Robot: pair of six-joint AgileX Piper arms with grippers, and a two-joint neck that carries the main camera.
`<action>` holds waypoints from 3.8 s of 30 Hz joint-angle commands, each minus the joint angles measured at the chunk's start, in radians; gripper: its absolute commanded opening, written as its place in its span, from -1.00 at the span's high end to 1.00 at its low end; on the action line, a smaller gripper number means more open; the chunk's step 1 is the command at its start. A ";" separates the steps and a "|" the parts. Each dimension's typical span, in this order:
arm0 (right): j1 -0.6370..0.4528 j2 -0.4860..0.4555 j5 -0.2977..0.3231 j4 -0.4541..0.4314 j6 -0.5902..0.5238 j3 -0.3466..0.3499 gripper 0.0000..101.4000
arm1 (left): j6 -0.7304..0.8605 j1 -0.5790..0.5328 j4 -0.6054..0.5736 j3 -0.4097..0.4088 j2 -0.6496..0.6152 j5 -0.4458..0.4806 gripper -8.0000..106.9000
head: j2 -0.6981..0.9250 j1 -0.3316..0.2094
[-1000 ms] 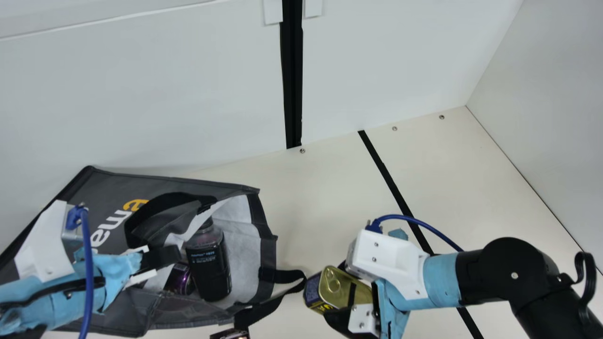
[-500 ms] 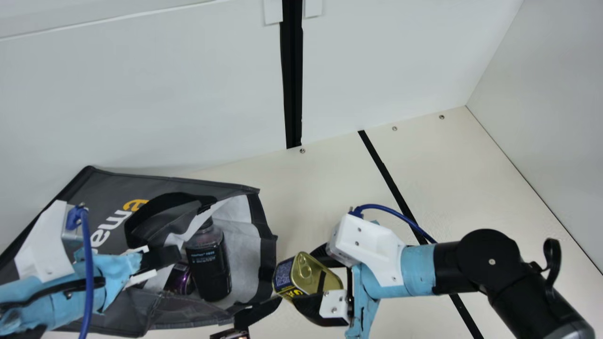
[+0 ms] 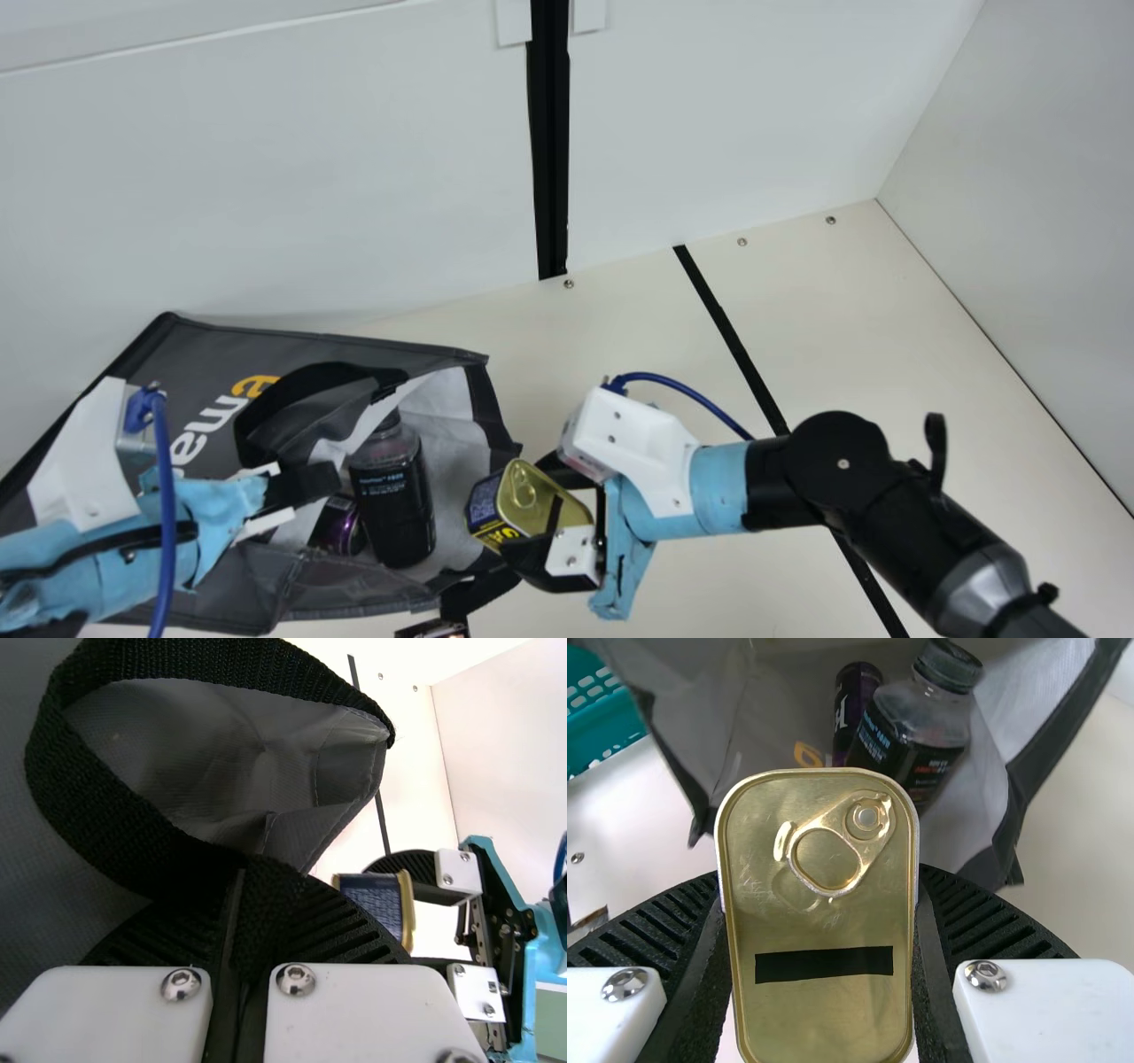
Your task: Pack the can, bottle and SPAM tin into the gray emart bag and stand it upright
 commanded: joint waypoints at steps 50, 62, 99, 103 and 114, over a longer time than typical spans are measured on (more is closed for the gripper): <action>0.324 0.456 -0.190 0.091 -0.028 -0.346 1.00 | 0.000 0.000 0.000 0.000 0.000 0.000 1.00 | -0.001 -0.023; 0.335 0.466 -0.221 0.067 -0.001 -0.365 0.34 | 0.000 0.000 0.000 0.000 0.000 0.000 1.00 | -0.001 -0.023; 0.193 0.193 -0.064 0.036 -0.025 -0.167 -0.87 | 0.000 0.000 0.000 0.000 0.000 0.004 1.00 | -0.001 -0.023; 0.154 0.153 -0.021 0.027 -0.030 -0.143 -0.87 | 0.000 0.000 0.000 0.000 0.000 0.004 1.00 | -0.001 -0.023; 0.030 0.063 0.107 0.006 -0.047 -0.099 -0.87 | 0.000 0.000 0.000 0.000 0.000 0.004 1.00 | -0.001 -0.023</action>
